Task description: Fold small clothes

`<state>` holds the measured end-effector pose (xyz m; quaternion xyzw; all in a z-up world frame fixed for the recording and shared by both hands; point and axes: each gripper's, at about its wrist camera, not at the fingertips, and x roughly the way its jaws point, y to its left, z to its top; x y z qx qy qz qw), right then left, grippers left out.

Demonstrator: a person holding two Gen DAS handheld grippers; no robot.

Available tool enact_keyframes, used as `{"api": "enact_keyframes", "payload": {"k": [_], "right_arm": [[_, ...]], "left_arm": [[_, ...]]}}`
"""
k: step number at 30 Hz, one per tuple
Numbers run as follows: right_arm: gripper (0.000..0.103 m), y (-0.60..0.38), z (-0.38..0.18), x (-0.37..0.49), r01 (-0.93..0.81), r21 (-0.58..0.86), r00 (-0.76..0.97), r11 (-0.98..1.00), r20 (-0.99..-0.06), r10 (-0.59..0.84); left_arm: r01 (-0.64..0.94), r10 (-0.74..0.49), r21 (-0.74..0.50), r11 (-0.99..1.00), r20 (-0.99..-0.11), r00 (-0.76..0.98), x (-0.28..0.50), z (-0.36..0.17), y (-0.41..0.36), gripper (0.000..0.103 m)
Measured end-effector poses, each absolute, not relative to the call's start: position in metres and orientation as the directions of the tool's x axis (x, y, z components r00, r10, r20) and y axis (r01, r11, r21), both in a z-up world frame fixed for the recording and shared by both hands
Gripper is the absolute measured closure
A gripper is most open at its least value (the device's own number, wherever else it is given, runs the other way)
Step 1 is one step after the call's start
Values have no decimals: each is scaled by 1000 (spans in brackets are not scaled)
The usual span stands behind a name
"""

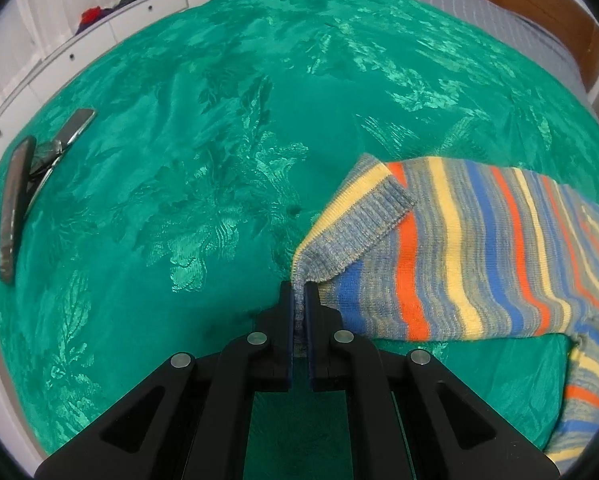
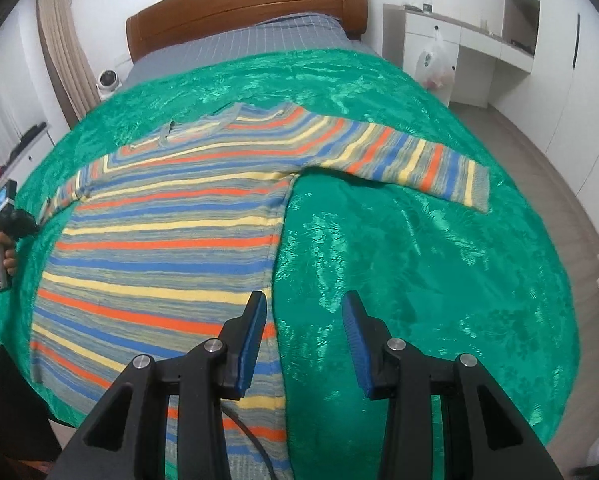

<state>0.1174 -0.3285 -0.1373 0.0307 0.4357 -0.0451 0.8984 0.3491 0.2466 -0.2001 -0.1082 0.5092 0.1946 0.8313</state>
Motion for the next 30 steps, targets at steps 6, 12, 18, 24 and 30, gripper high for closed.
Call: {"api": "enact_keyframes", "payload": {"k": [6, 12, 18, 24, 30], "right_arm": [[63, -321, -128, 111, 109, -60, 622, 992, -775, -115], [58, -316, -120, 105, 124, -167, 622, 978, -755, -208], [57, -311, -113, 101, 131, -261, 621, 956, -730, -284], [45, -306, -106, 98, 132, -316, 630, 940, -705, -325], [38, -301, -106, 91, 100, -213, 653, 972, -723, -226]], "left_arm": [[-435, 218, 21, 900, -887, 408, 348, -201, 245, 100], [-424, 227, 38, 905, -886, 405, 350, -203, 243, 99], [-405, 237, 56, 913, -880, 412, 350, -199, 240, 93], [-406, 250, 49, 913, -852, 459, 317, -174, 239, 29], [-308, 201, 45, 950, -844, 497, 249, -140, 194, 19]]}}
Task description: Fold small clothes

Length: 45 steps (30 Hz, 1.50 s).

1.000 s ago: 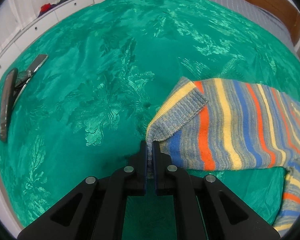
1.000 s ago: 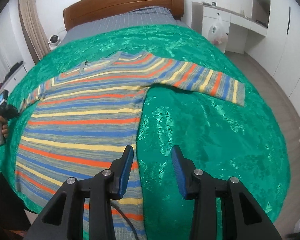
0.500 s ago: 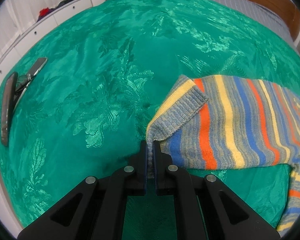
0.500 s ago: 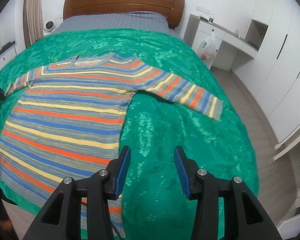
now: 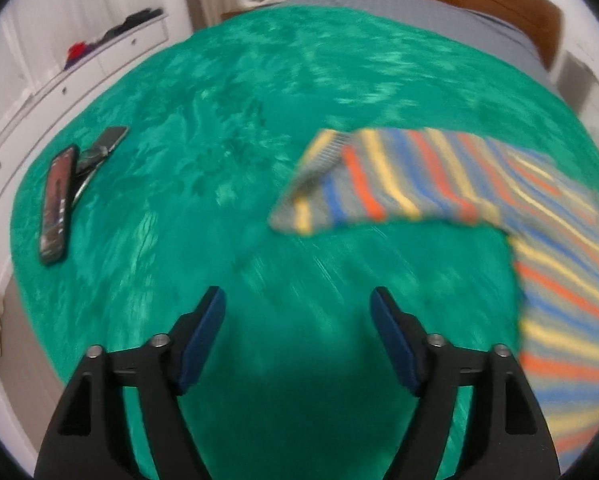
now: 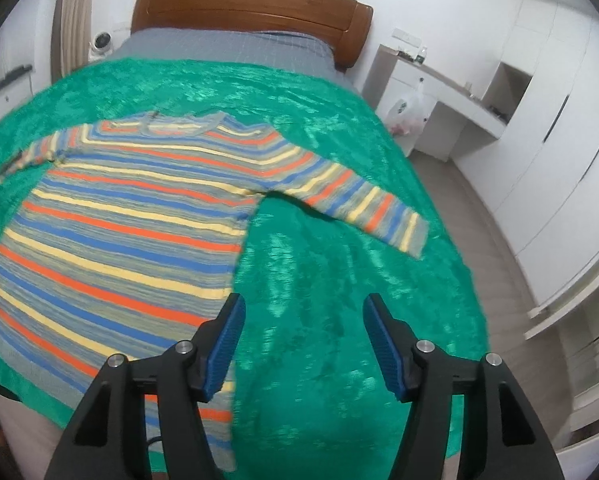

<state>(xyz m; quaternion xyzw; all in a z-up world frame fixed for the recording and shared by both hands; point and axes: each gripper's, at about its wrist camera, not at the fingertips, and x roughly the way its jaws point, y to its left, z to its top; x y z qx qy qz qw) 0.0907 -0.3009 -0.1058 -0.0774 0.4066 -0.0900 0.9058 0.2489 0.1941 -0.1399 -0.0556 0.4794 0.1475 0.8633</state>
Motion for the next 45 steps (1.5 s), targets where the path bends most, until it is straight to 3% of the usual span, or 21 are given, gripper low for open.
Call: {"api": "enact_keyframes", "payload": {"k": [2, 4, 23, 45], "right_arm": [[37, -297, -110, 87, 87, -169, 654, 982, -734, -185], [37, -292, -114, 83, 78, -125, 646, 989, -750, -146], [35, -254, -124, 48, 21, -65, 637, 998, -769, -64], [35, -245, -128, 46, 5, -77, 629, 997, -775, -63]], "left_arm": [[-269, 214, 76, 960, -821, 529, 219, -123, 166, 9], [-223, 231, 123, 967, -793, 564, 192, -108, 137, 6], [-79, 215, 220, 972, -712, 668, 107, -61, 38, 6], [-89, 267, 298, 951, -638, 722, 94, -37, 20, 6]]}}
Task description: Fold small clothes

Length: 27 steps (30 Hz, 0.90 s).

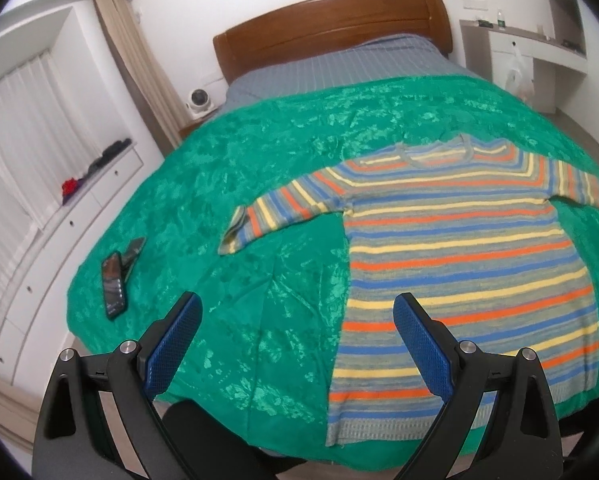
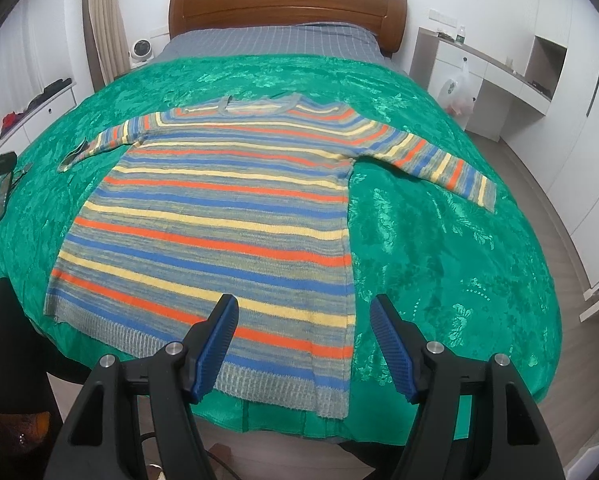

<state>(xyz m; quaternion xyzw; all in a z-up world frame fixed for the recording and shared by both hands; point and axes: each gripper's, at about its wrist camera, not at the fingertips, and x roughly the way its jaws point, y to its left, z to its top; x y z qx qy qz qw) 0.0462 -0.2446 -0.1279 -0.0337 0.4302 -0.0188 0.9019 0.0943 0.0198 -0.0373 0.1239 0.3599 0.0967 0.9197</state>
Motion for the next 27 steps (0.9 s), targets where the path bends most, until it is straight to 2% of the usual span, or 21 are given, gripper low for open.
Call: {"api": "enact_keyframes", "payload": {"k": [9, 13, 20, 27], "right_arm": [[35, -244, -128, 46, 9, -82, 631, 997, -772, -70], [35, -248, -129, 44, 17, -82, 642, 996, -763, -74], [33, -273, -143, 45, 65, -126, 671, 990, -729, -136], [28, -325, -156, 64, 145, -111, 702, 983, -689, -181]], "left_arm": [[-80, 256, 302, 950, -606, 753, 92, -23, 12, 4], [-70, 235, 275, 959, -631, 739, 96, -32, 15, 3], [-86, 111, 74, 994, -767, 631, 112, -96, 59, 3], [-171, 98, -9, 985, -789, 606, 142, -162, 113, 3]]}}
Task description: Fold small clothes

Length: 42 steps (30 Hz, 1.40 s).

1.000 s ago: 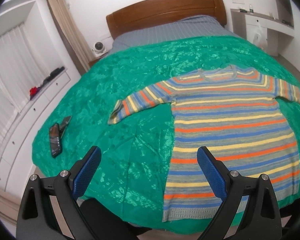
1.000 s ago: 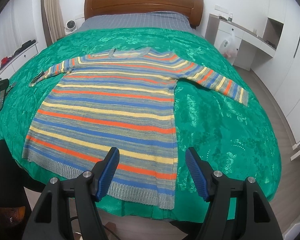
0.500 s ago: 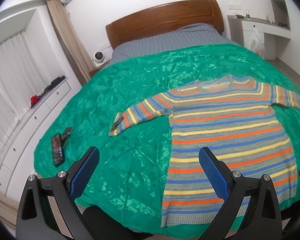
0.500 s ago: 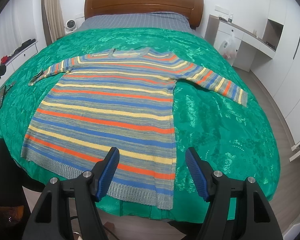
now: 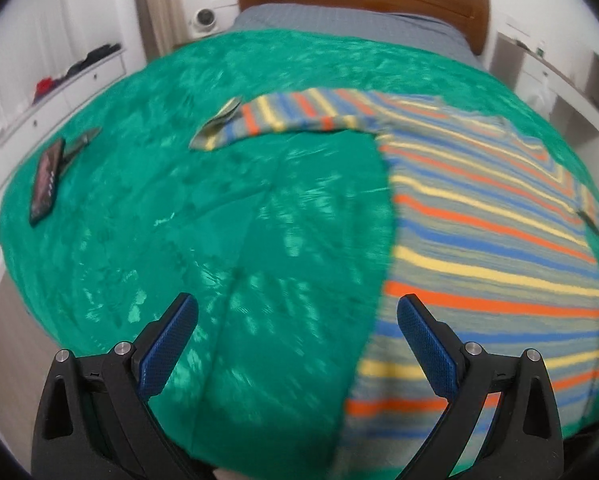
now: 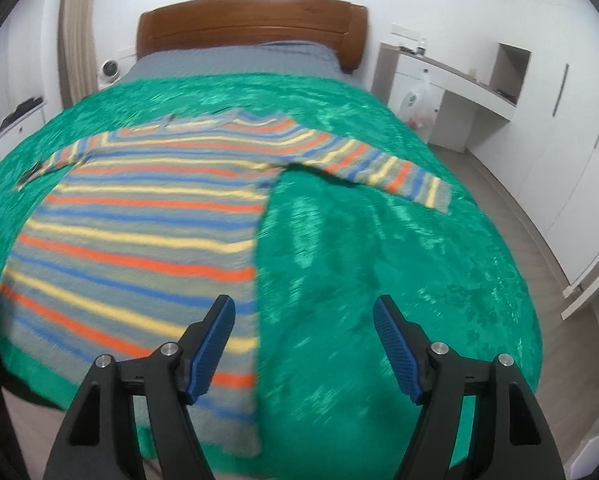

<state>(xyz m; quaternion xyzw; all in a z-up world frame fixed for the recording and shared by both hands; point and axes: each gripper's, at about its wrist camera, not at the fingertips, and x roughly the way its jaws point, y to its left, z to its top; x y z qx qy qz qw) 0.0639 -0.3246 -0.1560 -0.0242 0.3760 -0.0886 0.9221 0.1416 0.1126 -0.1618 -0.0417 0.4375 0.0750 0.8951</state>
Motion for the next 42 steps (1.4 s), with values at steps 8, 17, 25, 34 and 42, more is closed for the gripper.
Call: {"api": "enact_keyframes", "payload": {"k": [8, 17, 25, 34, 42], "right_arm": [[28, -368, -190, 95, 225, -63, 669, 972, -715, -201], [19, -374, -220, 102, 256, 86, 650, 963, -753, -105], [11, -375, -227, 102, 246, 133, 661, 960, -747, -66], [2, -367, -231, 104, 230, 105, 659, 967, -748, -75], [0, -365, -233, 105, 230, 95, 655, 969, -751, -82]], "left_arm": [[-226, 93, -52, 973, -806, 585, 154, -201, 139, 1], [-213, 129, -2, 977, -791, 597, 150, -210, 134, 0], [-202, 87, -45, 978, -798, 597, 154, -212, 140, 0], [-212, 97, -41, 976, -796, 598, 153, -212, 139, 0], [-197, 101, -25, 980, -790, 605, 152, -213, 137, 0]]}}
